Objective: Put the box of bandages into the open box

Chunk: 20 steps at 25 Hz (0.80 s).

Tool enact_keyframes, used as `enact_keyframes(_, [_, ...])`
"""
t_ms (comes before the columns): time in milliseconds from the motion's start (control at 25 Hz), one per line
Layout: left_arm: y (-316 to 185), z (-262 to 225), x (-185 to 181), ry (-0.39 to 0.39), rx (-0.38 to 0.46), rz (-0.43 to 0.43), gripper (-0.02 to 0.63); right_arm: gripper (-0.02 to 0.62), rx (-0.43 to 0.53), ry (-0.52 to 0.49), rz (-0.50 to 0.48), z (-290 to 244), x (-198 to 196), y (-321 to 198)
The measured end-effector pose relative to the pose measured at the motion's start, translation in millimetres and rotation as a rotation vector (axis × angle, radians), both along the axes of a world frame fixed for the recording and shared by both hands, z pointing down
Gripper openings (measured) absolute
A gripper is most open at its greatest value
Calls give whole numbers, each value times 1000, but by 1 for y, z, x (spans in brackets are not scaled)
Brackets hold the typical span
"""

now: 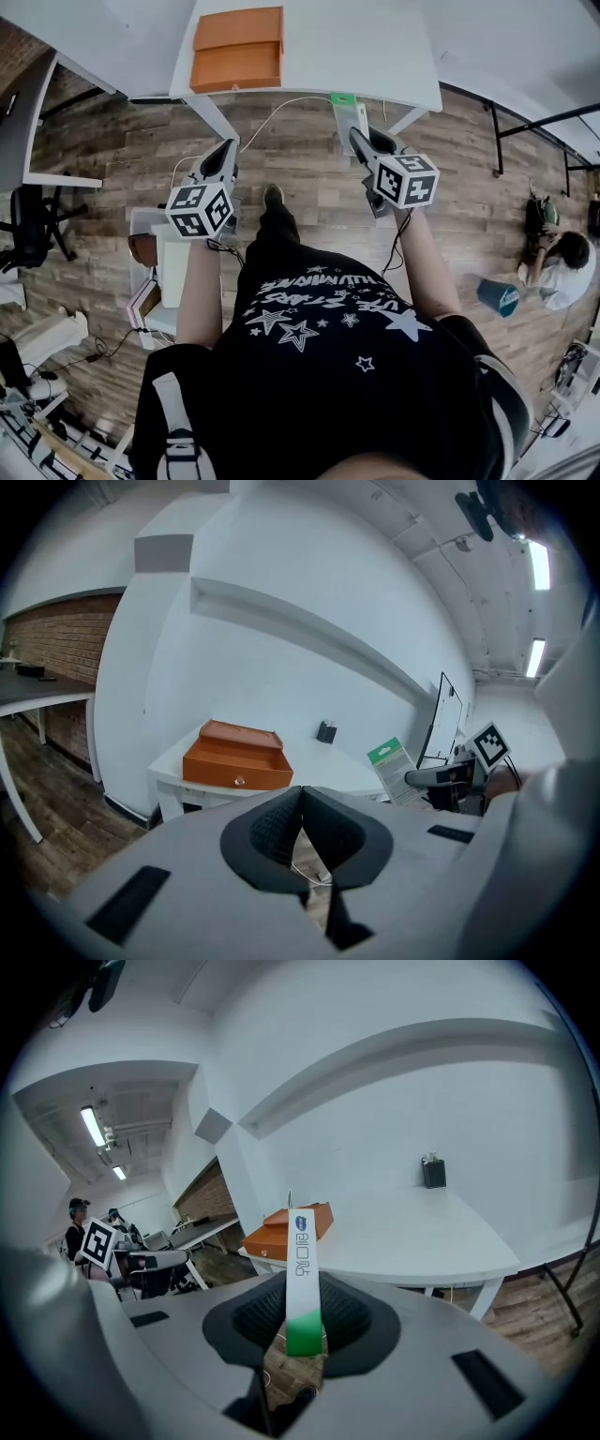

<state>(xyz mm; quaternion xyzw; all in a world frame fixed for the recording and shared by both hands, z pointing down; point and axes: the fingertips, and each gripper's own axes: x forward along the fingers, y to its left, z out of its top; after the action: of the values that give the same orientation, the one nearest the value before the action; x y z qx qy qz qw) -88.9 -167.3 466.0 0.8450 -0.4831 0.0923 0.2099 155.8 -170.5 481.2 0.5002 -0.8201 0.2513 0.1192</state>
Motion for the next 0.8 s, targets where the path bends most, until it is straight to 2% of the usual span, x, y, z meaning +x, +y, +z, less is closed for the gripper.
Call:
enact_keyframes(480, [-95, -6, -20, 3, -7, 33, 20, 112, -2, 10, -30, -9, -41, -96])
enact_keyframes(800, [-129, -5, -30, 9, -20, 26, 20, 112, 11, 27, -98, -17, -75, -138])
